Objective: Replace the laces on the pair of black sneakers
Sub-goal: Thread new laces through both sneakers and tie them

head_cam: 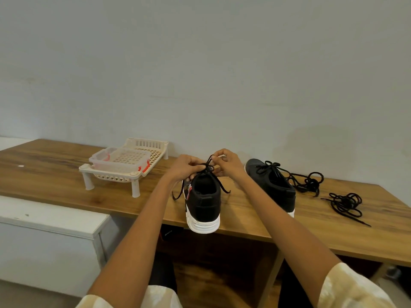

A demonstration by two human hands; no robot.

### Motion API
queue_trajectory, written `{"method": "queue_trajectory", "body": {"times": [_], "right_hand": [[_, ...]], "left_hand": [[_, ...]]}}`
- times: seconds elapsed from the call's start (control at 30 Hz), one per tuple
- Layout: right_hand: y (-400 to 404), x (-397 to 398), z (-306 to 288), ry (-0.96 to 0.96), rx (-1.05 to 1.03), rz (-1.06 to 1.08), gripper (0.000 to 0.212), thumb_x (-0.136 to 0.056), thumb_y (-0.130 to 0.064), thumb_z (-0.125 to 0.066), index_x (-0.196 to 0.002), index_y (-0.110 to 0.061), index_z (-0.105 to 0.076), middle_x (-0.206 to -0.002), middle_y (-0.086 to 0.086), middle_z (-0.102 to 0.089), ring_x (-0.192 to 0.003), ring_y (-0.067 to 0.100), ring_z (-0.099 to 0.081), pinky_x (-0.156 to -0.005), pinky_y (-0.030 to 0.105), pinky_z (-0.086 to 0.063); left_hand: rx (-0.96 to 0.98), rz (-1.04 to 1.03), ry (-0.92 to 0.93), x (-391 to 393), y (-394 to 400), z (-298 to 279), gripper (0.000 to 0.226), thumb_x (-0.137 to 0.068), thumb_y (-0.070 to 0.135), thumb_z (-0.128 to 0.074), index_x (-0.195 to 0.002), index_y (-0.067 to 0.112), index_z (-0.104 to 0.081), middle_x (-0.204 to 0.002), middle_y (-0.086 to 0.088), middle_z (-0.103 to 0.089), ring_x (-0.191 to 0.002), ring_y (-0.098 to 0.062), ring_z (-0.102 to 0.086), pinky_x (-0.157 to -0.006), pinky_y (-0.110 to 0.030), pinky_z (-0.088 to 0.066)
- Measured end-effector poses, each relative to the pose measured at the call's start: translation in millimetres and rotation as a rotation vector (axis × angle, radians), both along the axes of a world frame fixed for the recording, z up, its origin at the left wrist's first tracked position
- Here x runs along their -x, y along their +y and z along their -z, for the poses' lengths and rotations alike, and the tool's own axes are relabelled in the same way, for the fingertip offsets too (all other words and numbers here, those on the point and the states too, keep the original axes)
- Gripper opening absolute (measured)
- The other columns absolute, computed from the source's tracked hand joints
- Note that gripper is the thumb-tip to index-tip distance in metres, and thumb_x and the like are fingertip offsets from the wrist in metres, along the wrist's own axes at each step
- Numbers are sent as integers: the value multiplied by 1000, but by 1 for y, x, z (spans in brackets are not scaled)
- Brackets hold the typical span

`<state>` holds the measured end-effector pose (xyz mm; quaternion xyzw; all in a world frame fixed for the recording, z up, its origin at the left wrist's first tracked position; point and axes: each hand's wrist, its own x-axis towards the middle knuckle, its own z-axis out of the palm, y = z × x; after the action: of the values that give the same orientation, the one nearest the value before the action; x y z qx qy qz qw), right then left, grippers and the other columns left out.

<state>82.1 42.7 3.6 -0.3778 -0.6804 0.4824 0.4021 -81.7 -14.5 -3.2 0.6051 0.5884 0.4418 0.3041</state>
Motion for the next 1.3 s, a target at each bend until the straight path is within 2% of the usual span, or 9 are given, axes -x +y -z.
{"method": "queue_trajectory", "body": {"times": [0.2,0.33,0.43,0.63,0.8,0.9,1.07,1.23,1.3], "right_hand": [[-8,1,5,58,28,93,29,-96,-35,-53,-110,-10,-49,-86,8,-64,-63,14,-65,-57,23,-54],[-14,-6,14,25,137,120,43,-94,-50,-49,-90,-9,-63,-78,2,-65,-73,13,-62,-66,21,-51],[-17,-14,25,-24,43,36,35,-90,-40,-61,-96,-7,-71,-79,0,-68,-75,10,-63,-70,18,-51],[-24,-12,27,-31,-30,7,24,-89,-26,-64,-100,-6,-71,-96,10,-72,-91,19,-67,-83,26,-53],[-20,-10,23,-44,133,37,20,-93,-11,-51,-75,-10,-58,-80,4,-61,-79,15,-58,-87,29,-46],[-19,-8,9,-107,225,20,29,-93,3,-45,-66,-9,-49,-71,6,-50,-66,13,-48,-73,21,-44],[-18,-17,23,-158,-22,-62,25,-92,-31,-59,-95,-8,-68,-91,4,-71,-90,15,-67,-87,28,-54],[-17,-22,24,-90,-55,-56,19,-96,-15,-50,-80,-9,-58,-81,1,-65,-81,8,-63,-74,17,-52],[-18,-24,26,-115,-73,-103,19,-96,-24,-54,-88,-9,-62,-87,4,-68,-87,12,-65,-76,19,-53]], "left_hand": [[-1,-14,4,-4,-1,0,16,-91,17,-61,-103,14,-71,-58,-3,-60,-46,-9,-46,-53,-22,-41],[-79,-93,9,-12,-1,4,18,-89,20,-63,-103,11,-71,-75,4,-67,-63,-3,-57,-59,-17,-42],[-119,-160,47,-16,0,6,19,-87,22,-65,-102,12,-72,-88,3,-68,-80,-6,-61,-65,-14,-43],[-166,-222,108,-20,-1,8,16,-85,24,-67,-97,15,-72,-86,5,-67,-82,-7,-61,-72,-17,-46],[-166,-202,125,-20,-3,9,19,-86,24,-66,-101,15,-73,-88,6,-67,-84,-6,-60,-72,-15,-44],[-184,-190,148,-21,-2,8,18,-87,21,-65,-101,13,-73,-87,7,-65,-81,-2,-58,-69,-10,-42],[-206,-200,160,-20,0,10,17,-87,20,-64,-100,13,-73,-85,7,-66,-78,0,-58,-67,-8,-41],[-204,-193,170,-19,0,11,16,-87,22,-64,-98,15,-73,-89,4,-69,-82,-4,-60,-70,-12,-45],[-202,-197,179,-19,0,10,17,-88,23,-64,-98,15,-73,-90,3,-69,-83,-7,-61,-72,-15,-46]]}}
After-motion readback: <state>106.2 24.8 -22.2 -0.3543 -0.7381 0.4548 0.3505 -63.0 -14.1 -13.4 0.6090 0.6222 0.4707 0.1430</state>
